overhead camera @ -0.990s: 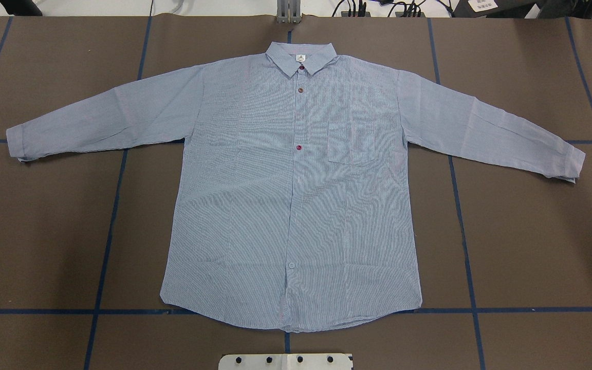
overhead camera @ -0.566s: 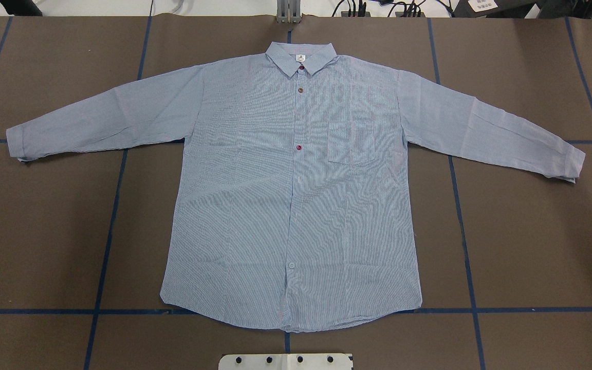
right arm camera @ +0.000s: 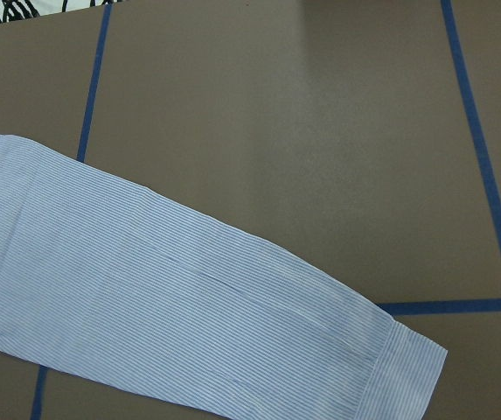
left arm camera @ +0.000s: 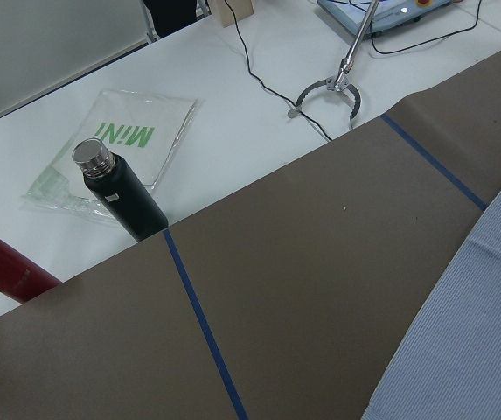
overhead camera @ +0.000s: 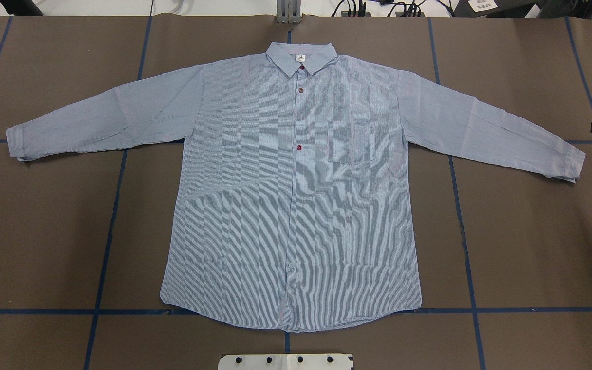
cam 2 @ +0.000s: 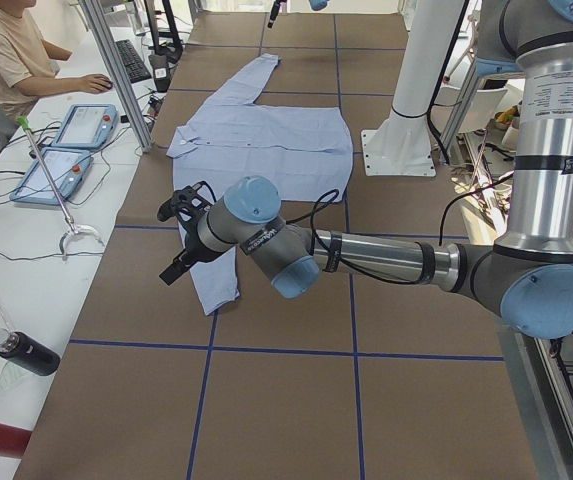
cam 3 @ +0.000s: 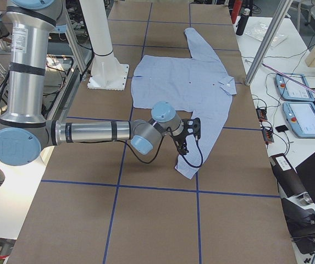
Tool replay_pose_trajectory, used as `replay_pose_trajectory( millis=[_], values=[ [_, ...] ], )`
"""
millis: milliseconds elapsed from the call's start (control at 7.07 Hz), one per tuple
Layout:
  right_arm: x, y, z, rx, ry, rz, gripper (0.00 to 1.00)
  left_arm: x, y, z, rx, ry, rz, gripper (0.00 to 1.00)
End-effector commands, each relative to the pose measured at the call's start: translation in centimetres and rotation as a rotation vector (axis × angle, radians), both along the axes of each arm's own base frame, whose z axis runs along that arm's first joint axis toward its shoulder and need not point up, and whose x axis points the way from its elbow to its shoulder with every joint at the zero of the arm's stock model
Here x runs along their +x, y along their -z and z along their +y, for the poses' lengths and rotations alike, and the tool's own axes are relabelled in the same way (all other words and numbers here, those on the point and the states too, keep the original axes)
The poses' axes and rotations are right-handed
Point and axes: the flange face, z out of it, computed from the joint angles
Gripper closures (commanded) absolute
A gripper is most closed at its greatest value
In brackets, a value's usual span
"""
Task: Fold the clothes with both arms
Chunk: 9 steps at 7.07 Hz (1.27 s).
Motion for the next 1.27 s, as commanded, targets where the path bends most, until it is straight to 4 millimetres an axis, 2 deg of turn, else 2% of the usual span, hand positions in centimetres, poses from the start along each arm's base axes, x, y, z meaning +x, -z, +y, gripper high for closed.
replay_pose_trajectory(
  millis=[0, 141, 424, 848, 1131],
  values=[
    [-1.2, -8.0, 2.3, 0.009, -0.052, -0.029, 0.1, 0.0, 0.0, 0.1, 0.006, -0.003, -0.002, 0.0],
    [-1.2, -10.2, 2.7, 0.027, -0.059, -0.03, 0.13, 0.0, -0.6, 0.8, 0.0, -0.003, -0.002, 0.0],
    [-2.9, -11.3, 2.9, 0.013, -0.077, -0.001, 0.18, 0.0, -0.8, 0.9, 0.017, -0.001, 0.0, 0.0],
    [-7.9, -10.9, 2.6, 0.013, -0.11, 0.022, 0.23, 0.0, -0.9, 0.9, 0.015, 0.0, -0.001, 0.0],
    [-8.0, -11.6, 2.7, 0.003, -0.109, 0.031, 0.3, 0.0, -0.8, 0.9, 0.017, 0.0, -0.001, 0.0]
  ],
)
